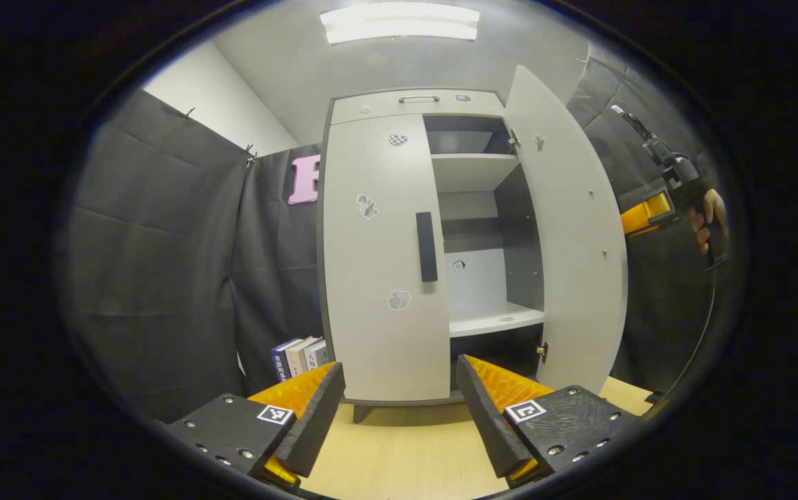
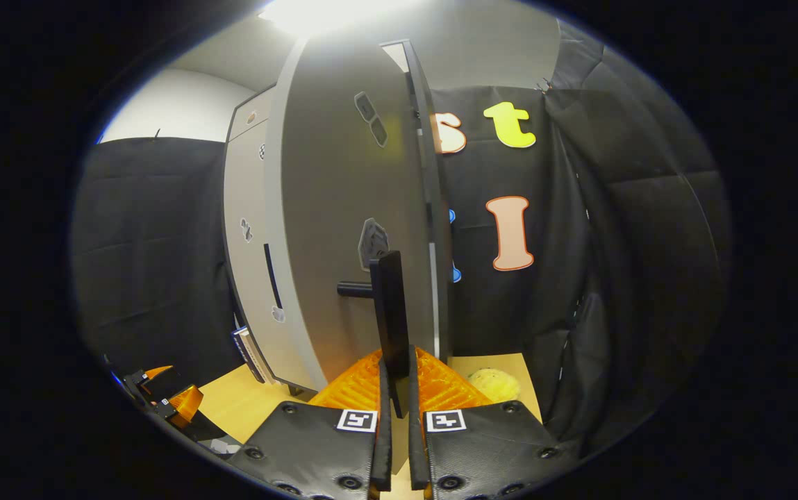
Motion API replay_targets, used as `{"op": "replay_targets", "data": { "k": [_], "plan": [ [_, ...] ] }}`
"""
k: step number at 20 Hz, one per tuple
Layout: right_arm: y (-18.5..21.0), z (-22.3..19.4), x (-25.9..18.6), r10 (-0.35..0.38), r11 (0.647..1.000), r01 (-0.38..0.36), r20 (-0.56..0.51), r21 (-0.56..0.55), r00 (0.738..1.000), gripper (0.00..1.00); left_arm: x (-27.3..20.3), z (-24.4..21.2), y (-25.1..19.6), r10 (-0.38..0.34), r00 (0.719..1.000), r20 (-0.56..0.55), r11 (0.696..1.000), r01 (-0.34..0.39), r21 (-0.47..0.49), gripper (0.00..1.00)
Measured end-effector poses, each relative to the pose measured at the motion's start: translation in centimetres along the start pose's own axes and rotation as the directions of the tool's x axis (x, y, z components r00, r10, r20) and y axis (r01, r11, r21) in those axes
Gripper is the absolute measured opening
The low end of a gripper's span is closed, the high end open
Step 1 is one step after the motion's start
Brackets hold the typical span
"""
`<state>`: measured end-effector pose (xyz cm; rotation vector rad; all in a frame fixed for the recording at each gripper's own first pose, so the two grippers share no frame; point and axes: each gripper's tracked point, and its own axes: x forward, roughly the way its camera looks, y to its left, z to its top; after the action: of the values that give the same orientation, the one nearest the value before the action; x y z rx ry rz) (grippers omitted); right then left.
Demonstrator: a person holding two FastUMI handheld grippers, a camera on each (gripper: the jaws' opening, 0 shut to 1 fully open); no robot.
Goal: Open the right door of the double-door shoe cabinet with the right hand, and open the left door with the left hand.
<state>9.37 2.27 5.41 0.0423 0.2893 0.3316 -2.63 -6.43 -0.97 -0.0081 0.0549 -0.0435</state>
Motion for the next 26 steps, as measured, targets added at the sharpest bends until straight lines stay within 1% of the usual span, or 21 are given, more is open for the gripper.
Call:
{"op": "replay_targets", "data": {
  "k": [1,2,3,4,5,6,7,8,9,10,13,15,16,17,19,20,22,23,24,25,26],
  "plan": [
    [-0.5,0.1,-0.3,-0.02,1.0,0.02,0.004,-0.007,1.0,0.12,0.1,-0.1,-0.2,0.003,1.0,-0.005,1.0,-0.003,0.008,0.96],
    [-1.2,0.3,-0.1,-0.049,0.999,0.049,0.009,-0.018,0.999,0.08,0.1,-0.1,-0.5,0.006,1.0,-0.01,1.0,-0.006,0.013,0.96],
    [-1.5,0.3,0.0,-0.052,0.998,0.052,0.013,-0.02,0.999,0.08,0.1,-0.2,-0.7,0.004,1.0,-0.014,1.0,-0.004,0.015,0.95],
    [-0.7,0.2,-0.1,-0.03,1.0,0.03,0.011,0.0,0.999,0.03,0.3,-0.2,-1.1,0.002,1.0,-0.018,1.0,-0.001,0.017,0.96],
    [-0.3,0.1,0.0,-0.025,1.0,0.025,0.013,0.006,1.0,0.09,0.4,-0.1,-1.2,-0.001,1.0,-0.02,1.0,0.002,0.026,0.96],
    [-0.5,0.0,0.1,-0.033,0.999,0.033,0.014,-0.015,0.999,0.08,0.7,0.2,-1.3,-0.002,1.0,-0.018,0.999,0.003,0.044,0.94],
    [-1.2,0.1,-0.1,-0.039,0.998,0.04,0.014,-0.045,0.999,0.09,1.1,0.4,-1.3,0.001,1.0,-0.017,0.998,0.0,0.062,0.96],
    [-1.6,0.2,-0.4,-0.045,0.997,0.046,0.016,-0.061,0.999,0.05,1.5,1.0,-1.3,-0.002,1.0,-0.012,0.997,0.003,0.076,0.96],
    [-1.9,0.3,-0.4,-0.05,0.996,0.052,0.023,-0.073,0.998,0.08,2.0,1.5,-1.2,-0.005,1.0,-0.005,0.997,0.005,0.083,0.95],
    [-2.1,0.5,-0.4,-0.056,0.995,0.058,0.034,-0.076,0.998,0.08,2.7,2.1,-1.2,-0.009,1.0,0.004,0.996,0.008,0.087,0.94],
    [-2.5,1.0,-0.4,-0.097,0.993,0.102,0.078,-0.064,0.992,0.09,5.0,4.0,-1.5,-0.026,0.999,0.029,0.995,0.024,0.097,0.96],
    [-3.7,1.5,-0.5,-0.147,0.985,0.155,0.106,-0.071,0.983,0.1,6.8,5.2,-2.0,-0.038,0.998,0.043,0.994,0.034,0.1,0.96],
    [-4.4,1.7,-0.8,-0.186,0.978,0.195,0.121,-0.072,0.975,0.11,7.8,5.8,-2.4,-0.045,0.998,0.047,0.995,0.041,0.092,0.96],
    [-4.8,1.7,-0.9,-0.216,0.972,0.226,0.13,-0.067,0.968,0.27,8.7,6.1,-2.5,-0.053,0.997,0.049,0.995,0.049,0.081,0.96],
    [-4.8,1.6,-1.3,-0.231,0.969,0.24,0.127,-0.056,0.965,0.33,10.4,7.0,-3.0,-0.064,0.996,0.058,0.996,0.061,0.064,0.96],
    [-5.0,1.5,-1.6,-0.237,0.968,0.246,0.128,-0.056,0.963,0.33,11.2,7.5,-3.3,-0.069,0.996,0.06,0.996,0.066,0.059,0.96],
    [-5.7,1.4,-1.8,-0.274,0.958,0.282,0.134,-0.05,0.952,0.65,12.9,8.5,-3.6,-0.076,0.994,0.075,0.996,0.073,0.049,0.95],
    [-6.2,1.4,-2.6,-0.307,0.948,0.316,0.139,-0.045,0.941,0.81,13.5,8.9,-3.8,-0.08,0.993,0.083,0.996,0.076,0.045,0.96],
    [-6.7,1.4,-2.4,-0.329,0.941,0.337,0.138,-0.041,0.934,0.96,14.4,9.5,-3.9,-0.083,0.992,0.092,0.996,0.08,0.04,0.96],
    [-6.8,1.2,-2.9,-0.346,0.935,0.353,0.132,-0.032,0.929,0.96,15.4,10.0,-4.0,-0.086,0.991,0.101,0.996,0.083,0.034,0.96],
    [-6.8,1.0,-3.0,-0.36,0.931,0.366,0.124,-0.023,0.925,0.99,16.3,10.3,-4.1,-0.094,0.991,0.1,0.995,0.092,0.027,0.94]
  ]
}}
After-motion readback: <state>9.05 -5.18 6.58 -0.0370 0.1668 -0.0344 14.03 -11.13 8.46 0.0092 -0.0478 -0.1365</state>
